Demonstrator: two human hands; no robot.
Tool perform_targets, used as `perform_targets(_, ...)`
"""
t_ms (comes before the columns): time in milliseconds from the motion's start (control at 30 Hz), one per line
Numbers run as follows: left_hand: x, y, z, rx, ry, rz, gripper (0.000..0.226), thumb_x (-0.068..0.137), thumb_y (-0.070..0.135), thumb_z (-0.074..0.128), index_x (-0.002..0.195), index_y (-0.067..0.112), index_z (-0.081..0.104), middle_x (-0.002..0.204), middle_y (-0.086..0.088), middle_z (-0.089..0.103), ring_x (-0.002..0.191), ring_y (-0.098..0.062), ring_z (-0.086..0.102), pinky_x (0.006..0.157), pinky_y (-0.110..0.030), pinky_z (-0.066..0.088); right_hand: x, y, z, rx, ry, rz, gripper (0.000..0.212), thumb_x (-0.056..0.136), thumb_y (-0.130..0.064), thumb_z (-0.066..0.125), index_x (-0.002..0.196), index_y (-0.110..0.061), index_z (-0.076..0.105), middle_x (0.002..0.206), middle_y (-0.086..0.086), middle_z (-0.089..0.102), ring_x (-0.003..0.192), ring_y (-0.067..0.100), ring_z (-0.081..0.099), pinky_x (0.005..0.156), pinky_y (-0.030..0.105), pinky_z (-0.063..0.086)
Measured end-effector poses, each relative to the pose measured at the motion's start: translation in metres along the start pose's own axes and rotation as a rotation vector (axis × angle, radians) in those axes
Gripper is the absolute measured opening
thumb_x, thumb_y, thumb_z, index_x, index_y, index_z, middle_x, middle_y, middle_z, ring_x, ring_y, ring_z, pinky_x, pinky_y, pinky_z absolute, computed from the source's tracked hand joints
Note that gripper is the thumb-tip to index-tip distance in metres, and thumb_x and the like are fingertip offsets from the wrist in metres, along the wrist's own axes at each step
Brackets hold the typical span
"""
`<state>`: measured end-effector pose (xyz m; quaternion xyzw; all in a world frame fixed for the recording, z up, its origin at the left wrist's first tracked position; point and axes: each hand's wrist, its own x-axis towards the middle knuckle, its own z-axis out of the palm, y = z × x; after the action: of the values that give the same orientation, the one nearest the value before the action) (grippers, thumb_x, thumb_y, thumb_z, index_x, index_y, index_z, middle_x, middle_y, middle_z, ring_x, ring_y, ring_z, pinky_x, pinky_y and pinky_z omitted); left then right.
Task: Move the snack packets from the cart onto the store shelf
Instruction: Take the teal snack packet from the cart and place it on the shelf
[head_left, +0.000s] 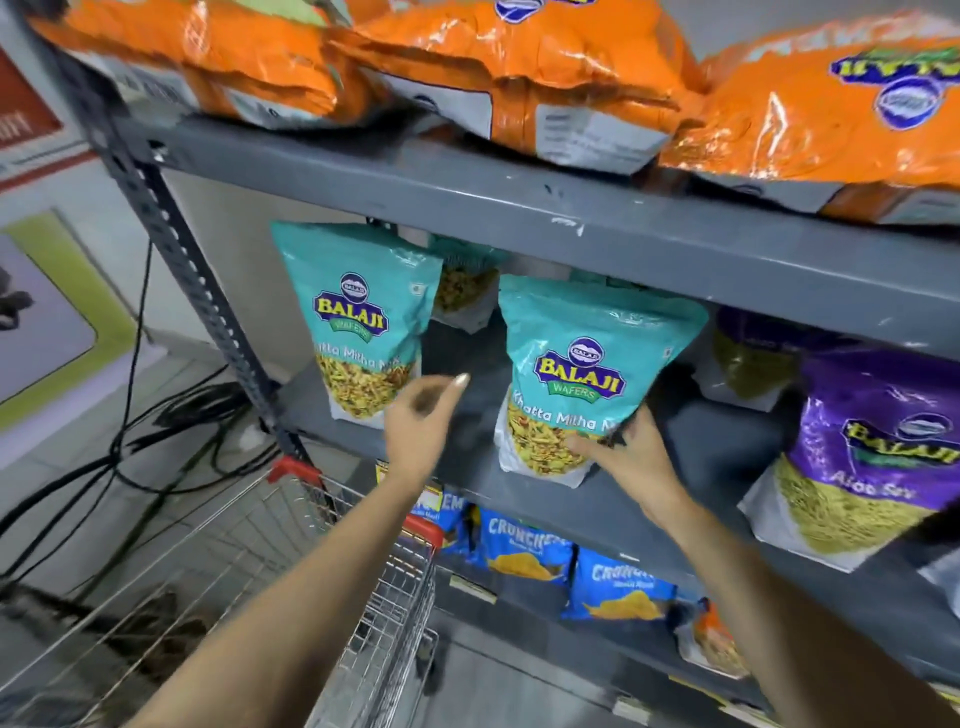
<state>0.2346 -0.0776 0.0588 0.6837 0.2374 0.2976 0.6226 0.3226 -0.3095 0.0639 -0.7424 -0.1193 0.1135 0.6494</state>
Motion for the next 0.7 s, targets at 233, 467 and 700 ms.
perform_targets(233,0.016,-0.077,-0.078,0.419,0.267,-0.019,0.119,0.051,0.043,0.092,0.145,0.005,0.029,0.151,-0.014,0.033,0.142,-0.029,0.030,0.117,-0.035,0.024,0.000,0.049,0.014,-0.121,-0.056,0.156,0.106,0.043,-0.023,0.097,0.131,-0.028,0.038,0.127,-0.007,0.061,0.120,0.014,0.059,0.104,0.037,0.048)
perform_targets(467,0.051,-0.089,-0.069,0.473,0.201,-0.140,0.146,0.036,0.077,0.080,0.151,0.019,0.011,0.152,-0.004,0.040,0.141,-0.026,0.038,0.122,-0.050,0.008,-0.002,0.053,0.032,-0.175,0.059,0.112,0.107,0.044,-0.032,0.096,0.133,-0.030,0.037,0.125,-0.009,0.063,0.117,0.014,0.060,0.101,0.036,0.049)
perform_targets(700,0.046,-0.087,-0.066,0.356,0.274,0.011,0.107,0.042,0.057,0.089,0.132,0.026,0.039,0.128,0.000,0.057,0.121,-0.024,0.055,0.107,-0.052,0.042,-0.002,0.051,0.030,-0.214,0.056,0.129,0.106,0.047,-0.034,0.095,0.134,-0.030,0.035,0.126,-0.007,0.062,0.118,0.016,0.059,0.101,0.037,0.049)
